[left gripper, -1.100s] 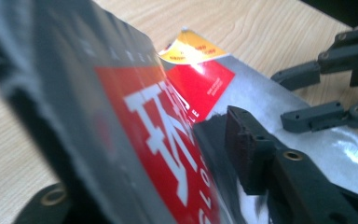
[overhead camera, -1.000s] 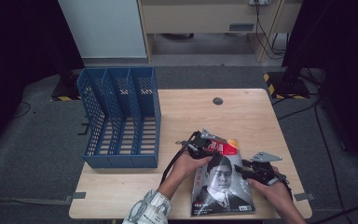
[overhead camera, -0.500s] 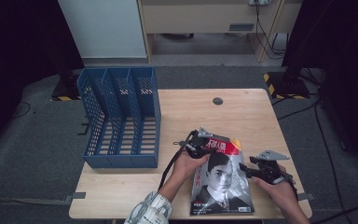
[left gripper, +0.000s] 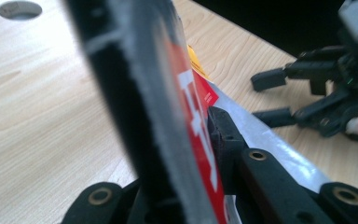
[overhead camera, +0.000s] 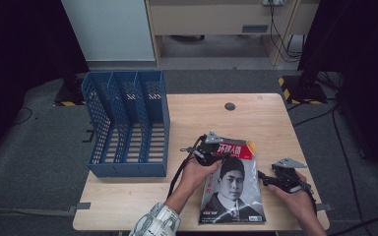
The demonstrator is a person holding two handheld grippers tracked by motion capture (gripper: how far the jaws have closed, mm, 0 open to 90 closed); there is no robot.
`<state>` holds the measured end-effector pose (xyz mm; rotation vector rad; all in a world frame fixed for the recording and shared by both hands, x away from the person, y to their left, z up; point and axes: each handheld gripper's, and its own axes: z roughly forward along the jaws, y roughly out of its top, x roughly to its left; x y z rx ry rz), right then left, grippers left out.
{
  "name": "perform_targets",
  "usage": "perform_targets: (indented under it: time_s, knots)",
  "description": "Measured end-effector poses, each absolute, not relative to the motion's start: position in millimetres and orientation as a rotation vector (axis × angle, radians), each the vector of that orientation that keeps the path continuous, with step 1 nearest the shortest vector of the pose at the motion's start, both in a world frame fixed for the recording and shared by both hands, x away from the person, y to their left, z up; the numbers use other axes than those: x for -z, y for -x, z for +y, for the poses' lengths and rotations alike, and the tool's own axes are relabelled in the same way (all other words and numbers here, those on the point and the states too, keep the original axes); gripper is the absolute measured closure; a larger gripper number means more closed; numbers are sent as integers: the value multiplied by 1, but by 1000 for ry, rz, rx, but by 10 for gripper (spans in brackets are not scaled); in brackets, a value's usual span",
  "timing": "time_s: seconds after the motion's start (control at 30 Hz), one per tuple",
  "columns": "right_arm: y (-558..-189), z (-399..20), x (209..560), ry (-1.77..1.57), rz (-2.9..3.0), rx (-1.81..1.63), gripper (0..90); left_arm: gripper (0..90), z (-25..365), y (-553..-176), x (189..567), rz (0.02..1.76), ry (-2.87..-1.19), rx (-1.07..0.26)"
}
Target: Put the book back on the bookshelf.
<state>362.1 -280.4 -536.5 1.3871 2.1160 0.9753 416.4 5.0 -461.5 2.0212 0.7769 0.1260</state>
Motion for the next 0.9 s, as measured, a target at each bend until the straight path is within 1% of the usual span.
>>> perform_targets:
  time_s: [0.17, 0.4, 0.67, 0.9]
  knots:
    - [-362, -278, 537, -1363, 2129, -964, 287, 837, 6, -417, 455, 766, -2012, -122]
    - [-362, -277, 537, -1363, 2134, -960, 267, 850, 5, -418, 445, 758, -1997, -112]
    - [-362, -277, 537, -1356, 2140, -961, 267, 863, 7, -418, 428, 728, -1977, -133]
    - [-362, -275, 537, -1348, 2145, -962, 267, 864, 11, -421, 424, 742, -1964, -127]
